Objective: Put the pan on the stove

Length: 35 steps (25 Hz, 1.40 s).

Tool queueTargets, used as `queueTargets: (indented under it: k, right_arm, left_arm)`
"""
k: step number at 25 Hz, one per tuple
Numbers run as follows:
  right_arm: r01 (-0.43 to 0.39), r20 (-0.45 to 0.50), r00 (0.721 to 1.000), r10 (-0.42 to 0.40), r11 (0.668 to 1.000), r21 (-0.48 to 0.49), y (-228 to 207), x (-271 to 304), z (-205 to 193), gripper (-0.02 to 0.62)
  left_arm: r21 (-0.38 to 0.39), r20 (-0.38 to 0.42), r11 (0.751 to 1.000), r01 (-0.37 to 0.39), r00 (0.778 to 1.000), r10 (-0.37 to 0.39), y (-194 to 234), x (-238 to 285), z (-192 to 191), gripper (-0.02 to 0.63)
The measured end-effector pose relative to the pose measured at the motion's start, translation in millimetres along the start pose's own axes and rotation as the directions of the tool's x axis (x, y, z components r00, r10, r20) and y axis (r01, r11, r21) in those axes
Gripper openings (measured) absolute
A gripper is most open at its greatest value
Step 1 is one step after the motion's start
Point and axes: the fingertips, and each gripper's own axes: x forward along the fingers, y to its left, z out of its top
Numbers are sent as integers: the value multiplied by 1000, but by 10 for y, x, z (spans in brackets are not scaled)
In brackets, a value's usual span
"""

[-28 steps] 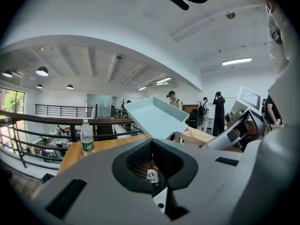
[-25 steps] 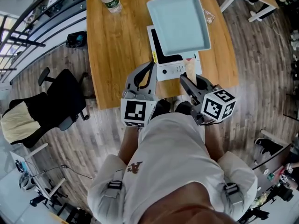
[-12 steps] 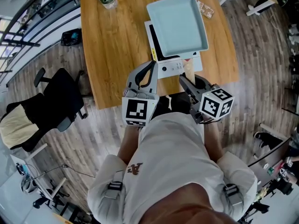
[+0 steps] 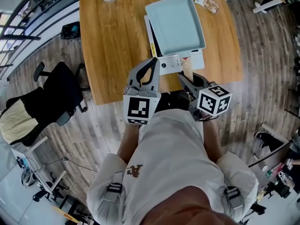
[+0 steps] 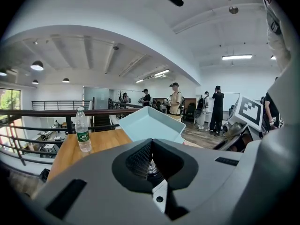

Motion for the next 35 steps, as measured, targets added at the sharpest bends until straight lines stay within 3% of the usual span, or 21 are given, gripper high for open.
queueTargets:
  k: [15, 35]
  right_arm:
    - [-5, -55, 998, 8, 999, 52, -373, 218, -200, 80]
    - [4, -106, 994, 9, 993, 119, -707, 436, -389, 80]
  left_arm:
    - [25, -83, 999, 28, 996, -25, -143, 280, -269, 18]
    - [6, -131, 999, 44, 990, -43, -196, 508, -536, 18]
